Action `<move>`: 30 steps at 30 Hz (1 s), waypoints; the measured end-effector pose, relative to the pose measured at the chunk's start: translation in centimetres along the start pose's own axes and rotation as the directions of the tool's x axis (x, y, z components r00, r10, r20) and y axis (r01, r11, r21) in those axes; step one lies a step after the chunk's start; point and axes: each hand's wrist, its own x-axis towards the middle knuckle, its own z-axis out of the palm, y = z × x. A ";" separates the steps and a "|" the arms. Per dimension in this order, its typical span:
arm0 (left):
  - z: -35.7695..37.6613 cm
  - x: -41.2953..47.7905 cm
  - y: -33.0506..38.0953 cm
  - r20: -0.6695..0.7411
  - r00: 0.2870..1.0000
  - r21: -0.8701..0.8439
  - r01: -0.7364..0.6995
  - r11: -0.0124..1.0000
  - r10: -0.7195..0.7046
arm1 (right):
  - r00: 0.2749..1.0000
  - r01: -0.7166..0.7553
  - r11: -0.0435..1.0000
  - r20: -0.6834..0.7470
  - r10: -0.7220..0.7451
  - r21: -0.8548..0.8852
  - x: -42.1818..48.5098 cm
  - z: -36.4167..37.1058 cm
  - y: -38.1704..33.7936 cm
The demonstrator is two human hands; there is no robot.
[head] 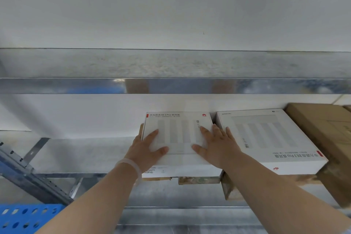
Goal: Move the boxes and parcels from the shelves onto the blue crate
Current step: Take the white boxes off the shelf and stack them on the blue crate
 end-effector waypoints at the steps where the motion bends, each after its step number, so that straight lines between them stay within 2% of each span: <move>1: 0.0 0.1 -0.2 -0.004 1.000 -0.030 -0.002 1.000 0.002 | 1.000 -0.003 1.000 -0.012 0.003 0.026 -0.1 0.0 0.0; 7: -0.2 -0.1 -0.7 -0.004 1.000 -0.096 -0.005 0.995 0.004 | 0.994 -0.057 0.962 -0.073 0.079 0.268 0.3 -0.6 -0.7; 11: -0.4 -0.3 -0.7 -0.017 1.000 -0.112 -0.015 0.994 0.013 | 0.993 -0.066 0.919 -0.062 0.098 0.389 0.4 -1.1 -1.5; 15: -0.4 -0.3 -0.7 -0.016 1.000 -0.104 -0.013 0.995 0.011 | 0.990 -0.130 0.849 0.015 0.143 0.512 1.0 -0.7 -1.7; 19: -0.3 -0.2 -0.8 -0.010 1.000 -0.080 -0.018 0.997 0.017 | 0.973 -0.231 0.686 0.169 0.157 0.690 1.1 -0.2 -1.1; 24: -0.3 -0.1 -0.6 -0.021 1.000 -0.102 -0.017 0.995 0.015 | 0.968 -0.248 0.697 0.203 0.148 0.672 1.4 -0.3 -1.2; 30: -0.9 -0.7 -0.3 -0.054 0.998 -0.124 -0.017 0.992 0.010 | 0.980 -0.196 0.733 0.153 0.127 0.651 1.0 -0.8 -1.3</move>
